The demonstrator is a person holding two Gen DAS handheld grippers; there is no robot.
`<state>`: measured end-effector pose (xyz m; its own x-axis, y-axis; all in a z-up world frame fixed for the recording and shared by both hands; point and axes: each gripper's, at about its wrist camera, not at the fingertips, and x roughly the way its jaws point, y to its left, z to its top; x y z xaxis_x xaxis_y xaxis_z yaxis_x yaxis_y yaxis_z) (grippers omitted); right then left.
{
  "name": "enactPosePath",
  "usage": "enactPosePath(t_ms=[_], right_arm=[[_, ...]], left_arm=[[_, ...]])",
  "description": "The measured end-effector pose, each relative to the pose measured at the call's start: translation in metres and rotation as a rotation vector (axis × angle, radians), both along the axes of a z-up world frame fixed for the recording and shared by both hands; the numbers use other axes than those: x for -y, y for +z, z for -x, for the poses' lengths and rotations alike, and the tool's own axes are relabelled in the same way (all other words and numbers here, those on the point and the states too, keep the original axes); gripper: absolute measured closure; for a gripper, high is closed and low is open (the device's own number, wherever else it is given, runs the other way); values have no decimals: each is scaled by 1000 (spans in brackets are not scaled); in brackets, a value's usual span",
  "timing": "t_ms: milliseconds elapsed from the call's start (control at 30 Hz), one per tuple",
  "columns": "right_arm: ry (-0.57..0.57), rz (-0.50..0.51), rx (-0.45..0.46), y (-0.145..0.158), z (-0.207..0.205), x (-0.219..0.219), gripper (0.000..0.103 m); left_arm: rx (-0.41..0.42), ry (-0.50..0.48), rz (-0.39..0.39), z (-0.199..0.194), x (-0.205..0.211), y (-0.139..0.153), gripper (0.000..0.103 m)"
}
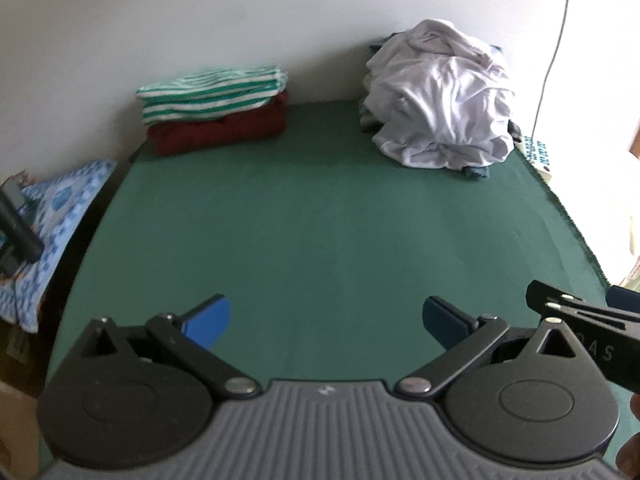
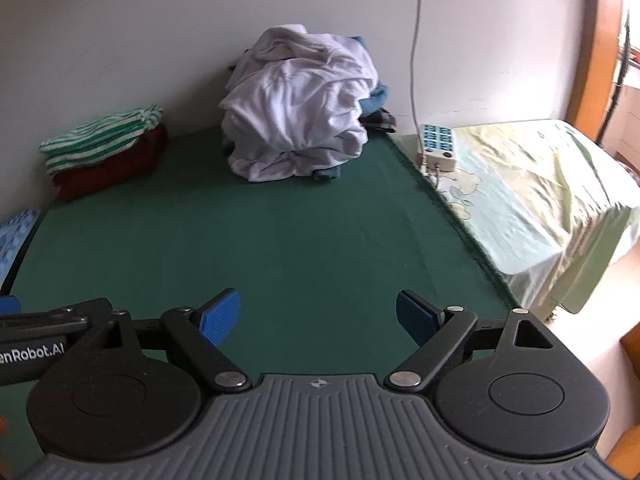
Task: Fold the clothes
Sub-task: 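Move both grippers toward the white T-shirt pile on the bed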
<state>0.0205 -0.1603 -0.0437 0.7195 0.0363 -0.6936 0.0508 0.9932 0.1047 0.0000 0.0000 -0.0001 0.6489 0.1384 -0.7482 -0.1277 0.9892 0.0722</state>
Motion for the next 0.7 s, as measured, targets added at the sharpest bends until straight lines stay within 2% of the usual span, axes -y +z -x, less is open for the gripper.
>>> enactPosePath(t_ms=[133,267,333,600,700], right_arm=[[40,0,-11,-7,-1,-3,15],[55,-7,-17,-10,1,-4,19],[59,-8,-18,-11,2,-5,19],[-21,13,-17,-7,1,0,19],[-57,2,-26,-7,0,0,19]], left_arm=[[-30,26,-5,1,-1,-7,1],[-12,21,-12,19,-8,-2,1],[2,13,-13,4,-10,-2,1],[3,-75,37,-21,-5,2,1],[-6,-113,11,-26,-5,5,1]])
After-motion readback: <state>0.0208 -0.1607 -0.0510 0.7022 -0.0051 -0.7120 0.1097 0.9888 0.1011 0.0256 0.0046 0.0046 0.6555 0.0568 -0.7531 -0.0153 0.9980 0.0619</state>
